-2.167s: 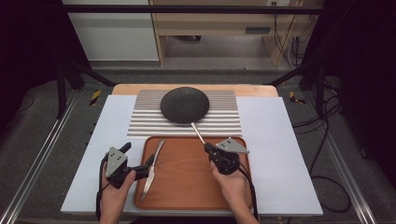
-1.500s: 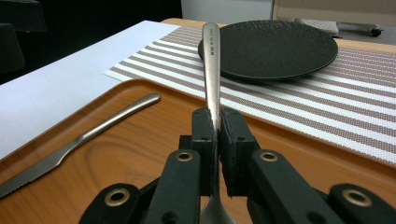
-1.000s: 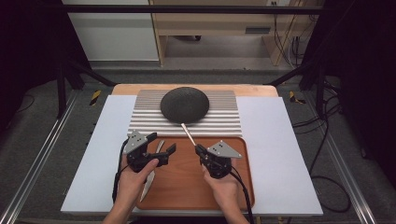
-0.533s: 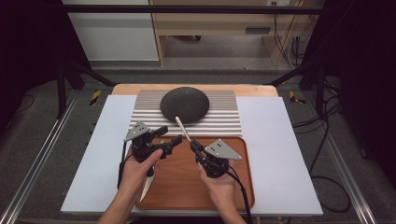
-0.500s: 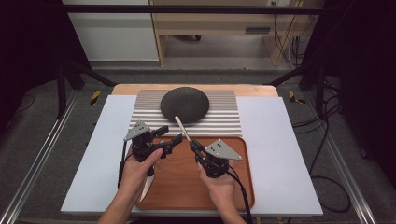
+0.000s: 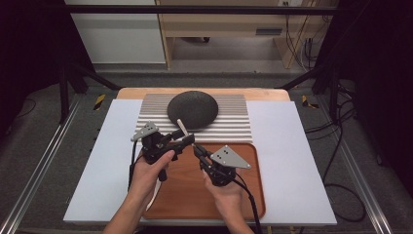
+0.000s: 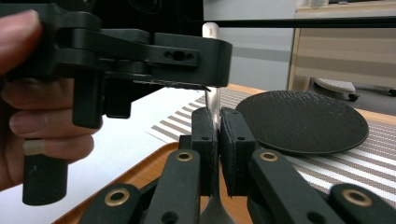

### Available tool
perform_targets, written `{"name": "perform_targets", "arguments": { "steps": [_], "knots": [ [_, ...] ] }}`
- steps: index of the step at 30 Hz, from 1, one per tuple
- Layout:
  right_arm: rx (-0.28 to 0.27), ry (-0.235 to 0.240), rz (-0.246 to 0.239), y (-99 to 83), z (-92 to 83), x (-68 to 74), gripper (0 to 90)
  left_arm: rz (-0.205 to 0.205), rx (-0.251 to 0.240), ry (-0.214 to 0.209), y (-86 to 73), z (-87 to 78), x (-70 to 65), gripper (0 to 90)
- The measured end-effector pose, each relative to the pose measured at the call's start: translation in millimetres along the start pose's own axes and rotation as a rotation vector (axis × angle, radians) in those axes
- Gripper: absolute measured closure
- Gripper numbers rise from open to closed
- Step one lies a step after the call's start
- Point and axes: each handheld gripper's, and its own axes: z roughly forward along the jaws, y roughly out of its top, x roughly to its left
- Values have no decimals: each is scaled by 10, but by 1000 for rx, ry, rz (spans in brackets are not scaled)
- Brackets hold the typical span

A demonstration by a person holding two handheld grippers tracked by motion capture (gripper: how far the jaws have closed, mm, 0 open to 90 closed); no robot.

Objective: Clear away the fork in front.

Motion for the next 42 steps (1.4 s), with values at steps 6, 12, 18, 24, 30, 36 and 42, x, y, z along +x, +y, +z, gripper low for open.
{"name": "perform_targets", "arguments": {
  "steps": [6,12,18,24,30,36,42],
  "knots": [
    [-4,7,7,0,8,9,847,-78,-19,-36,-19,26,38,602],
    [-4,14,25,-21,22,0,846,-146,-56,-69,-38,29,54,797],
    [-1,27,38,-54,66,-18,844,-79,-66,-76,-16,16,-34,869],
    [-1,37,51,-36,57,-45,730,-28,-65,-54,12,-33,-36,869],
    [39,26,22,-31,-22,-184,541,47,-33,-30,34,-142,-8,869],
    [68,-30,11,-85,-194,-526,331,78,14,-20,-25,-280,38,869],
    [71,-99,-12,-177,-438,-874,182,92,50,-27,-116,-403,70,869]
  ]
}}
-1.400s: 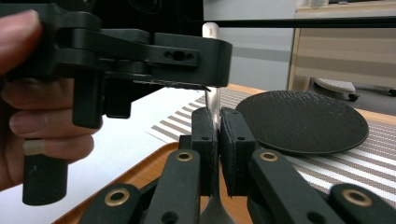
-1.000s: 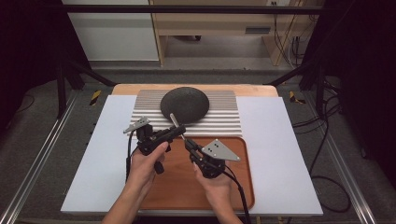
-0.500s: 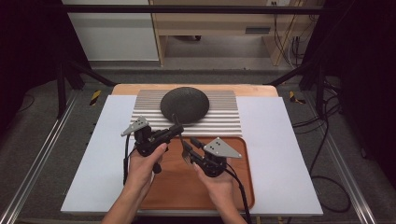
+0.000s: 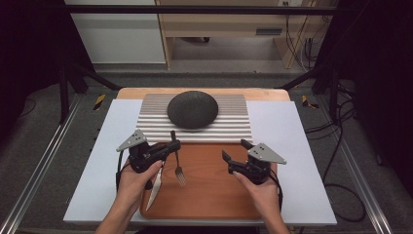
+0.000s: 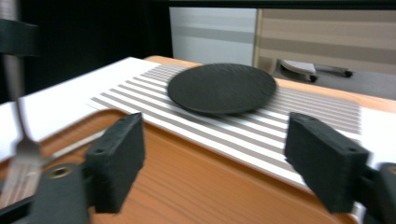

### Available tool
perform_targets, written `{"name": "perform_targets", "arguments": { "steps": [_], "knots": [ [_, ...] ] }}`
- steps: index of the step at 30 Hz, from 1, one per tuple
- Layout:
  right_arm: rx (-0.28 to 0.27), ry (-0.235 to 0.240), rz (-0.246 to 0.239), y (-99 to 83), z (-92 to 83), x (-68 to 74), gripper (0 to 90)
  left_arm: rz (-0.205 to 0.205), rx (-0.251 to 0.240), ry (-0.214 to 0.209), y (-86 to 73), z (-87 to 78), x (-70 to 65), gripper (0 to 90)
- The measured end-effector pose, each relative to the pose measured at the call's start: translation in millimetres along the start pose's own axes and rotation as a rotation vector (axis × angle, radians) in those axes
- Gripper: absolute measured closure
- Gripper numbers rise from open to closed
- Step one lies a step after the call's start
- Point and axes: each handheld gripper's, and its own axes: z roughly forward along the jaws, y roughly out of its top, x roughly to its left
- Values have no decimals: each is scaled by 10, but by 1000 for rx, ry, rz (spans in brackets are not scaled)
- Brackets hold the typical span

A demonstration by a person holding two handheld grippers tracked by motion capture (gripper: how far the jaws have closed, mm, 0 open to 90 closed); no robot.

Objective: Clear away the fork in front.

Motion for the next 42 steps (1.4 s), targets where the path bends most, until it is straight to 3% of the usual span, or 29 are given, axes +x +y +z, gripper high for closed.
{"name": "perform_targets", "arguments": {
  "steps": [4,9,17,21,27,42],
  "knots": [
    [18,-47,13,-95,-141,-229,107,7,15,3,-41,-57,9,868],
    [29,-118,32,-235,-344,-473,94,11,30,-4,-88,-117,7,868],
    [45,-197,16,-413,-628,-718,79,4,40,-17,-165,-192,-10,868],
    [51,-231,-5,-497,-724,-788,76,9,53,-26,-201,-226,-35,869],
    [44,-246,25,-583,-805,-880,72,15,67,-36,-223,-293,-68,868],
    [63,-258,34,-634,-806,-910,72,17,141,-55,-326,-295,-53,868]
  ]
}}
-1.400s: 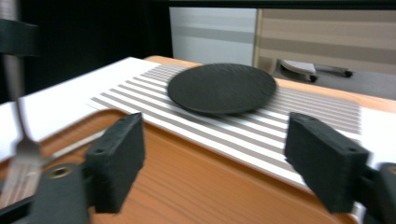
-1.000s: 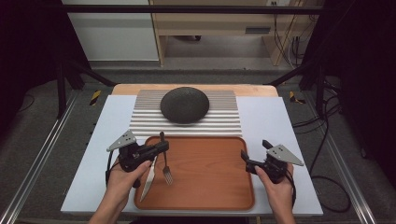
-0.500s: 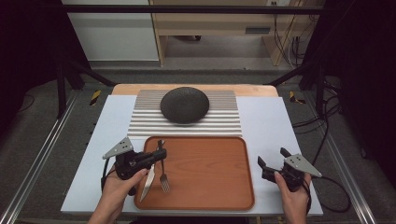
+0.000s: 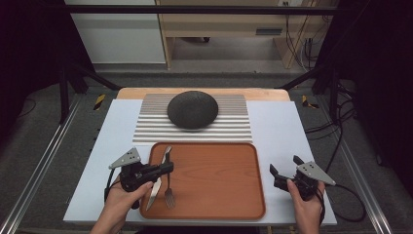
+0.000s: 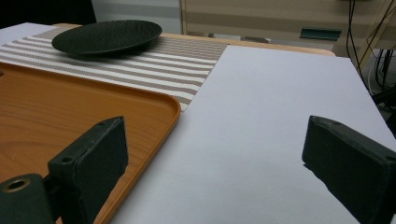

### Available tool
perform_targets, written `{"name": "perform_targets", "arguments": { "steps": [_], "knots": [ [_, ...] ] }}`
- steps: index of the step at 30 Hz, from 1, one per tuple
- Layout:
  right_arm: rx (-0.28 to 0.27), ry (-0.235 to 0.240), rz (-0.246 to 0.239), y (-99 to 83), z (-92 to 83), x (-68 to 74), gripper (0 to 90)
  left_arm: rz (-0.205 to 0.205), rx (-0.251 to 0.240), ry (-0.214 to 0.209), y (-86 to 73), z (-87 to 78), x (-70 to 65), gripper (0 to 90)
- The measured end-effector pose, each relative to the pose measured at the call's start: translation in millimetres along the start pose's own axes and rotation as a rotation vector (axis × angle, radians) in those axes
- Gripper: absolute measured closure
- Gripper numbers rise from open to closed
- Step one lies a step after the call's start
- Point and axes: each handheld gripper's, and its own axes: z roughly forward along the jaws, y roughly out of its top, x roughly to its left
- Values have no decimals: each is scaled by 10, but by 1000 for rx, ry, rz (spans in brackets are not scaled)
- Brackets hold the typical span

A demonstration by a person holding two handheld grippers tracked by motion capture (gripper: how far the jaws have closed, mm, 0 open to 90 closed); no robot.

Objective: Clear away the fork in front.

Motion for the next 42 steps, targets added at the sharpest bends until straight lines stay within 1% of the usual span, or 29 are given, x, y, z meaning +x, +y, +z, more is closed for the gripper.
{"name": "perform_targets", "arguments": {
  "steps": [4,8,17,20,23,26,30,42],
  "knots": [
    [-4,0,0,-3,-1,-12,72,-6,7,2,-4,21,27,867],
    [-4,1,6,-6,-2,-15,72,-15,16,10,0,45,90,861],
    [1,9,4,-12,9,-9,70,-20,59,68,-3,125,260,827],
    [-4,10,16,-11,6,-12,70,-16,66,81,-13,146,292,816],
    [3,11,14,-17,8,-15,69,-25,70,94,-27,171,328,808],
    [4,14,10,-21,18,-8,69,-22,79,111,-33,205,357,797],
    [8,18,10,-21,20,2,68,-26,96,113,-37,250,406,791],
    [14,22,11,-25,26,3,67,-19,119,148,-39,324,454,776]
  ]
}}
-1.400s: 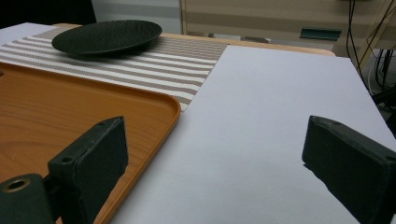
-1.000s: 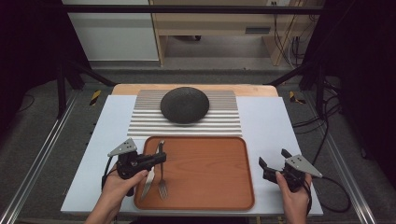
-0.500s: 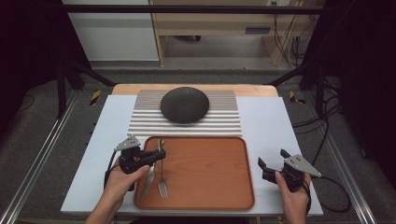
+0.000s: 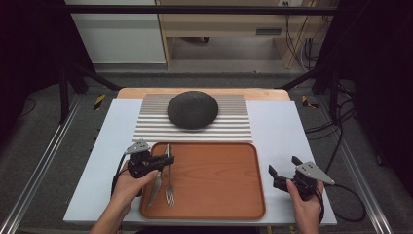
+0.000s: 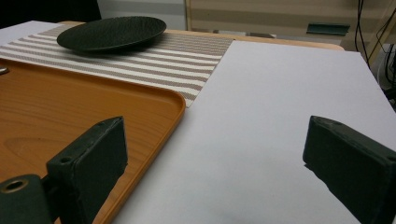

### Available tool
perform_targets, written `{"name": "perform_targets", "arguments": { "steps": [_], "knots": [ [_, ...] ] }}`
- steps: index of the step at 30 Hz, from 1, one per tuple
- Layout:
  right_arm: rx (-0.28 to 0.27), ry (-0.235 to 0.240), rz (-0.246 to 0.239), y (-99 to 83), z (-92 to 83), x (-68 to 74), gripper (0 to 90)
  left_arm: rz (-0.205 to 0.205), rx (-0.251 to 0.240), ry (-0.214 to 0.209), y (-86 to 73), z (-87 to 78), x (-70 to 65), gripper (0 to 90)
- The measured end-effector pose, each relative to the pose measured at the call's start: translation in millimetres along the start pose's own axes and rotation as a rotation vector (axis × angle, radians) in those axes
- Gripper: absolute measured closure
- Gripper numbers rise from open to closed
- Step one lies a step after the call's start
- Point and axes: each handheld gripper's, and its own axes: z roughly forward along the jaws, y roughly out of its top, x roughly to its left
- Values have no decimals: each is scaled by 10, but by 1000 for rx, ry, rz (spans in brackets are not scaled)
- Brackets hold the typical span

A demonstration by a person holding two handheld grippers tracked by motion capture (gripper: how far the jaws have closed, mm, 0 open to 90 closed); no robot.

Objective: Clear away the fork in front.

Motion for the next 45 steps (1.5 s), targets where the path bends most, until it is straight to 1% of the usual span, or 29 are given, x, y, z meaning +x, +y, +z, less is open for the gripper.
{"name": "perform_targets", "arguments": {
  "steps": [3,5,13,15,17,19,24,29,31,37,39,40,41,45],
  "knots": [
    [0,-1,2,-1,2,0,67,17,9,13,-3,13,5,767],
    [0,0,0,-1,2,-1,67,20,14,28,-6,21,2,765],
    [2,3,-2,-1,4,4,67,11,28,55,-14,55,34,751],
    [3,4,-2,-2,4,4,67,20,33,67,-15,65,35,744],
    [3,6,-3,-3,6,5,67,20,39,72,-17,78,38,738],
    [3,9,-4,-3,8,7,67,19,48,74,-19,94,44,737],
    [5,14,-3,-5,10,11,66,15,62,101,-26,117,54,727],
    [11,18,-5,-9,15,10,66,-4,69,112,-34,142,63,725],
    [10,19,-8,-11,17,9,65,-3,74,126,-37,149,65,710],
    [14,23,-6,-13,21,11,65,-16,72,137,-51,139,72,689],
    [15,26,-7,-15,26,14,65,-19,71,149,-57,139,75,674],
    [16,26,-9,-15,27,17,65,-20,66,150,-59,137,77,663],
    [17,26,-11,-14,28,19,65,-22,62,148,-58,134,79,670],
    [18,28,-9,-15,30,20,65,-18,55,157,-48,122,72,655]
  ]
}}
